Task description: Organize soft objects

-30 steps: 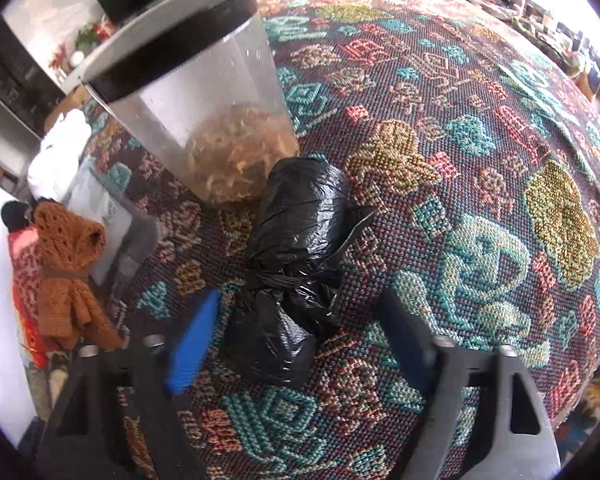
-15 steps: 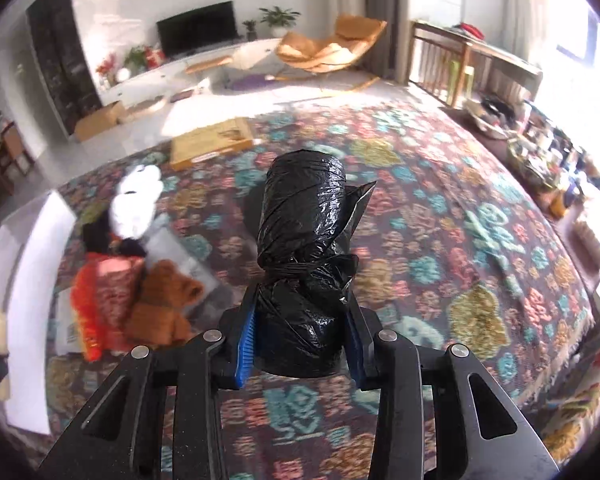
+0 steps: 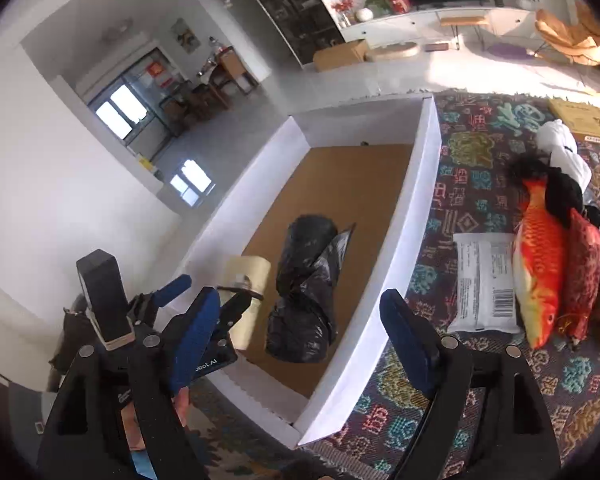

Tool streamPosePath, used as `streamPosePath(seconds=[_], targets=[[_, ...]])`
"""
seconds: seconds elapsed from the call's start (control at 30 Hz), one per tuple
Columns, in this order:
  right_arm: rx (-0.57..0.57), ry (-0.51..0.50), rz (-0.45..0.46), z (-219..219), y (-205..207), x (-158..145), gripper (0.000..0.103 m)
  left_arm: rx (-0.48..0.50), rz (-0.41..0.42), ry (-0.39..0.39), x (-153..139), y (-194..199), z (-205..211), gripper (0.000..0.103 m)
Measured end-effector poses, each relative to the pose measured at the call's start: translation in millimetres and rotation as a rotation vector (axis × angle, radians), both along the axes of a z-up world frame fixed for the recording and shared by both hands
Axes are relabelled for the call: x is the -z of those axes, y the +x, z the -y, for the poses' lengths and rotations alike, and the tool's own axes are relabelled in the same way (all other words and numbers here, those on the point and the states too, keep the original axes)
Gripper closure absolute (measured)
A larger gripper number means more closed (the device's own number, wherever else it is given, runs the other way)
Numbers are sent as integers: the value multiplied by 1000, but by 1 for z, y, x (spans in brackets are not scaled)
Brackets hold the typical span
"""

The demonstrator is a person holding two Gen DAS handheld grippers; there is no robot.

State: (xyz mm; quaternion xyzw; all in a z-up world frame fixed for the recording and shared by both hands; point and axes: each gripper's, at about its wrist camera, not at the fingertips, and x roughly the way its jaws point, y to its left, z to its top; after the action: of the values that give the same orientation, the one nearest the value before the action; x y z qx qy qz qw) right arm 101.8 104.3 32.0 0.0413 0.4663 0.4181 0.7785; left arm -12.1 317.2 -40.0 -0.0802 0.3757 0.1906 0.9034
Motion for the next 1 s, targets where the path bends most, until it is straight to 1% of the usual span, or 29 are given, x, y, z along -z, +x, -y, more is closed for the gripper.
streamPosePath(seconds=[0.07,0.13,0.2,0.27,0.3,0.33,0.43,0.5,0.57,0.67,0.73,0.77,0.83,0.9,0.97,1.0], targets=[[34,3,34,17,1,0,19,-5,11,-16,2,2,3,1],[88,-34,98,38,0,0,19,7,38,-36,0,5,13,1],[160,-111,170,67,-4,7,19,68,73,-68,-4,6,31,1],[257,-222,227,101,-3,28,19,165,96,-104,-11,12,63,1],[310,-282,236,118,-1,42,19,222,103,-118,-14,15,82,1],[363,-333,233,138,0,59,19,282,106,-126,-19,20,101,1],[527,-452,189,196,5,104,19,461,94,-136,-17,28,168,1],[617,-480,151,230,7,121,19,556,49,-134,-2,35,211,1],[686,-486,134,255,10,129,19,612,-10,-125,23,49,247,1],[733,-510,160,273,17,134,19,626,-114,-96,68,74,280,1],[746,-528,162,280,21,139,19,620,-137,-77,87,85,289,1],[748,-510,164,285,21,142,19,617,-135,-64,93,92,292,1],[759,-470,206,292,15,143,17,609,-141,-29,102,103,299,1],[760,-477,212,295,15,143,17,611,-170,-2,110,116,302,0],[759,-486,219,294,17,144,16,606,-158,-41,112,121,301,0],[760,-484,221,295,19,145,16,602,-154,-39,113,121,302,0]])
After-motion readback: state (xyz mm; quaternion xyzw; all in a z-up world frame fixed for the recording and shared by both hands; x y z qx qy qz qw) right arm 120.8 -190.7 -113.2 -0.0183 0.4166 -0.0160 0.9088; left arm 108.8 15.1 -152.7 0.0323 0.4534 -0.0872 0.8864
